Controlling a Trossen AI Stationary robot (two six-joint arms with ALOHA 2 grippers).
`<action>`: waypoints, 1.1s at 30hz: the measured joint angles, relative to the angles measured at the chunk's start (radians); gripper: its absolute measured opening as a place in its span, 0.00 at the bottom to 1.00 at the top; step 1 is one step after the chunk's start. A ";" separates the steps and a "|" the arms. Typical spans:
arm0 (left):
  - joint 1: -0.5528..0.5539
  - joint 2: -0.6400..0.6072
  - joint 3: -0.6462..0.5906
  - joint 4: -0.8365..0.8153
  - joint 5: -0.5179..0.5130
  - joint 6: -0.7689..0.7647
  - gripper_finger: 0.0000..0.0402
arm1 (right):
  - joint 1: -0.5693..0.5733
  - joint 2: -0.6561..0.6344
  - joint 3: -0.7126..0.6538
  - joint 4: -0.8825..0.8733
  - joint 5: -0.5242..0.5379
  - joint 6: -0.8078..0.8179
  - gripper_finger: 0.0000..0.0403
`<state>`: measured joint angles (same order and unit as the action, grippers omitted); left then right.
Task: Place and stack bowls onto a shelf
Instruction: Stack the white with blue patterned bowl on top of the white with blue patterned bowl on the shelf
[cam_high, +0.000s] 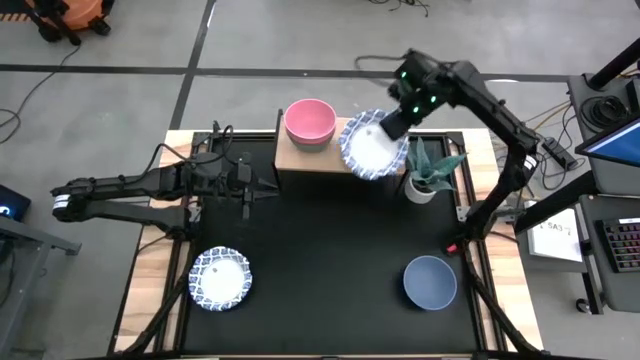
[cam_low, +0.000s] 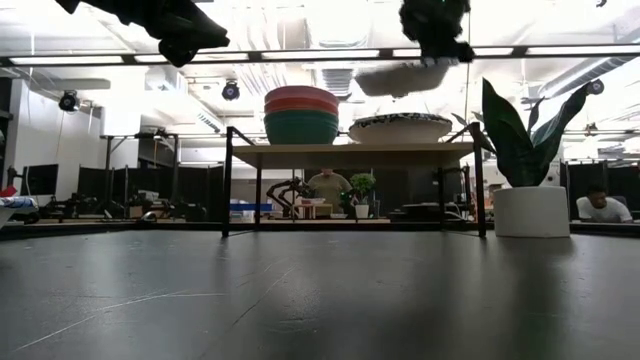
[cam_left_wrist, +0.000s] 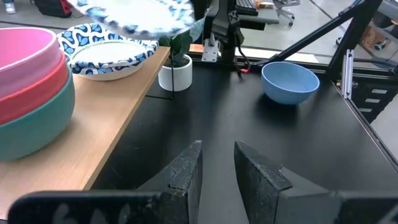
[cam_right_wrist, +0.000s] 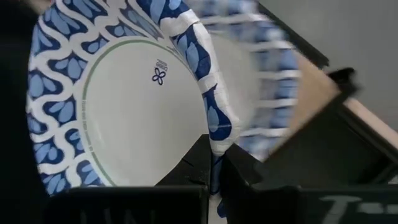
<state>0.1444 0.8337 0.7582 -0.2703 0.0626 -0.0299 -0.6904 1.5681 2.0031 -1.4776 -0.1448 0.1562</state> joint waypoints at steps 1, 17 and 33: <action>0.000 0.000 0.000 0.000 0.000 0.000 0.19 | -0.038 0.003 -0.006 0.001 -0.013 -0.022 0.02; 0.000 0.000 0.000 0.000 0.000 0.000 0.19 | -0.195 0.069 -0.025 0.123 -0.098 -0.131 0.11; 0.000 0.000 0.000 0.000 0.000 -0.001 0.19 | -0.200 0.091 0.032 0.130 -0.089 -0.133 0.18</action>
<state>0.1444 0.8337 0.7582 -0.2703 0.0628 -0.0307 -0.8902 1.6588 2.0348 -1.3476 -0.2340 0.0230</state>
